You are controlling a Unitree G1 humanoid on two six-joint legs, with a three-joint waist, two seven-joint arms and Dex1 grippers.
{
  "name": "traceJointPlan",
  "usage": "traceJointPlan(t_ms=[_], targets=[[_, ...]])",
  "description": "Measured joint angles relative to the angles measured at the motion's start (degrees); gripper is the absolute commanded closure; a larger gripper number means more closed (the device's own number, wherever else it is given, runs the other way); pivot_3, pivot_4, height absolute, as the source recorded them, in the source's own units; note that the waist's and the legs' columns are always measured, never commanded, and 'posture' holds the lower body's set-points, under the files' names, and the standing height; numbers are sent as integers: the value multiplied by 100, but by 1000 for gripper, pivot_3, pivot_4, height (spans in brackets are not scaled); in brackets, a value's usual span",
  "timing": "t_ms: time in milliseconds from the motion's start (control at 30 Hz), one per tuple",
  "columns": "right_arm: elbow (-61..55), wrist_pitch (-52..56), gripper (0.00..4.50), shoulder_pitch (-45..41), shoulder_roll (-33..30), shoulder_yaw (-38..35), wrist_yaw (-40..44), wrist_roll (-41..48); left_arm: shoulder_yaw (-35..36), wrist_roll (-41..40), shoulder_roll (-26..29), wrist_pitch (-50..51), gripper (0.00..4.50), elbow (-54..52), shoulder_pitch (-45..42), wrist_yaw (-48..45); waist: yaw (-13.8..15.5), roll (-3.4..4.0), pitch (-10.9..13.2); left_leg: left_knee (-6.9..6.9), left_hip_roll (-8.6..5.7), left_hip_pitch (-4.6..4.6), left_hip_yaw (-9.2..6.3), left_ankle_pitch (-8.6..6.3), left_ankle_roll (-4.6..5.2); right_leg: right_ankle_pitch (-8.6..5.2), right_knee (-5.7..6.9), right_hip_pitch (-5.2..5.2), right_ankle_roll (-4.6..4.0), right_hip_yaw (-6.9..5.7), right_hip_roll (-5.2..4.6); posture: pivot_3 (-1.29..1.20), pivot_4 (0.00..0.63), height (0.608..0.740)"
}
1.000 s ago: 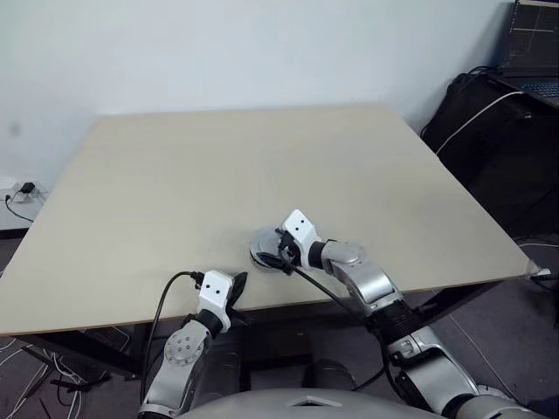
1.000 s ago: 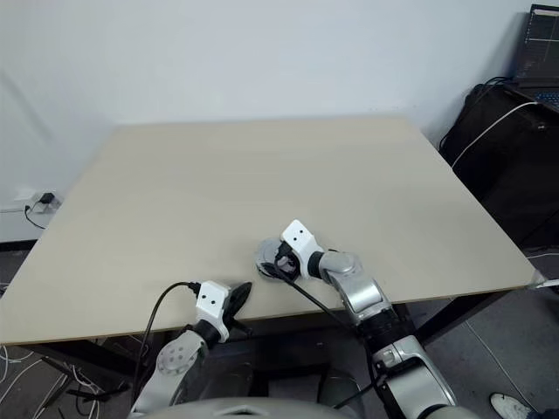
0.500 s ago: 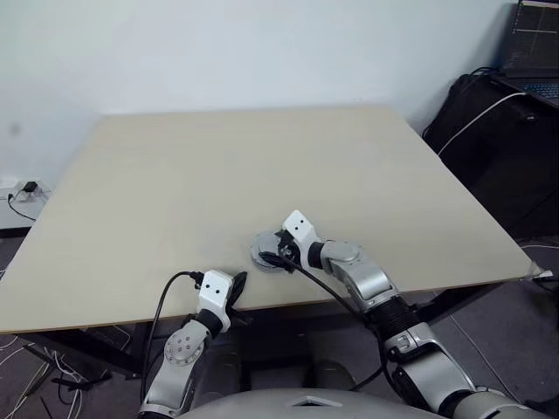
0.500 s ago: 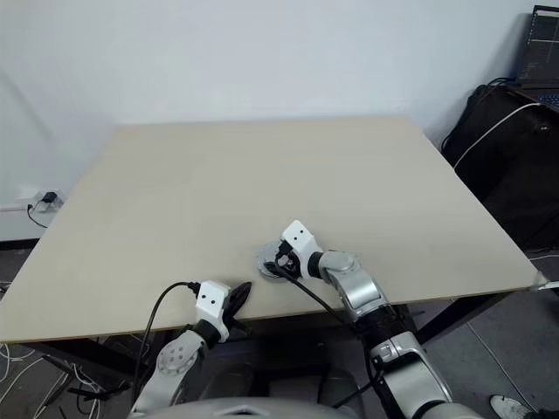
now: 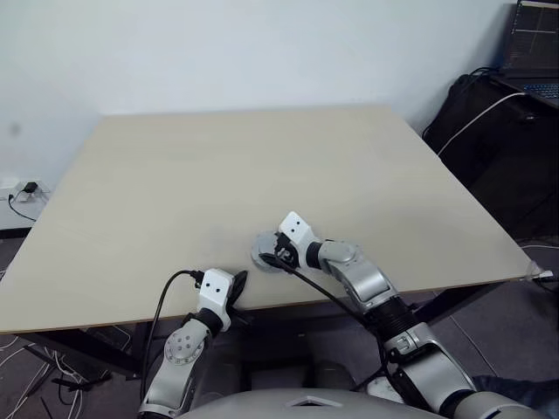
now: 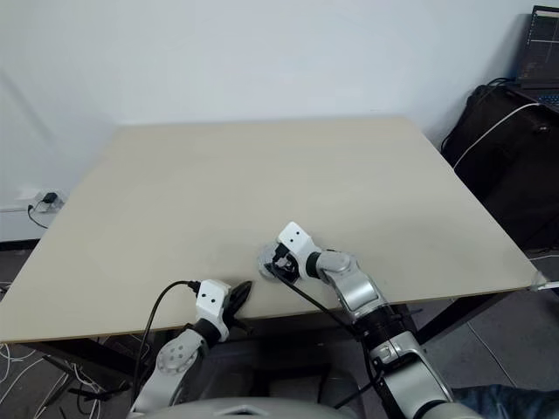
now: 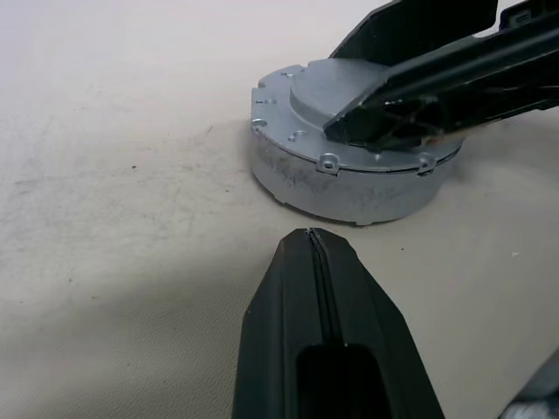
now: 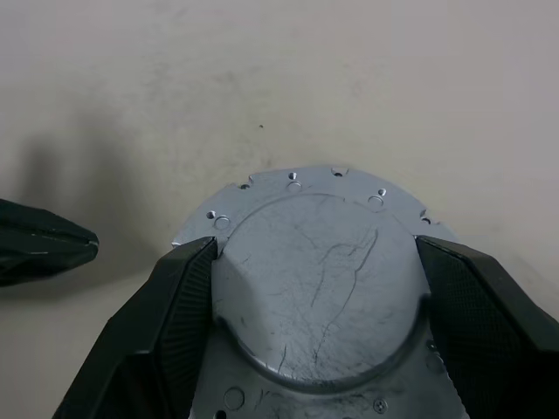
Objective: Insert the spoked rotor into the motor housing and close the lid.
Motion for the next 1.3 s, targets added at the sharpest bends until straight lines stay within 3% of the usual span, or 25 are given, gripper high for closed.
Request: traceJointPlan(t_ms=[567, 700, 1300], targets=[[-62, 84, 1247, 1, -2, 19, 18, -93, -51, 3, -1, 4, 4500, 0, 40, -3, 4, 3, -2, 1, 0, 0, 0, 0, 0, 0, 0, 0, 0, 0, 0, 0, 0, 740], [-108, 120, 20, 10, -4, 12, 22, -90, -48, 1, 1, 3, 4500, 0, 49, -3, 1, 4, -2, 0, 1, 0, 0, -1, 0, 0, 0, 0, 0, 0, 0, 0, 0, 740], [-684, 375, 20, 466, -23, -391, -50, 282, 18, -26, -41, -569, 4500, 745, -195, -98, 30, 8, -3, 2, 7, 0, 5, -2, -1, 0, -1, -1, 0, -2, 0, 0, 0, 740]])
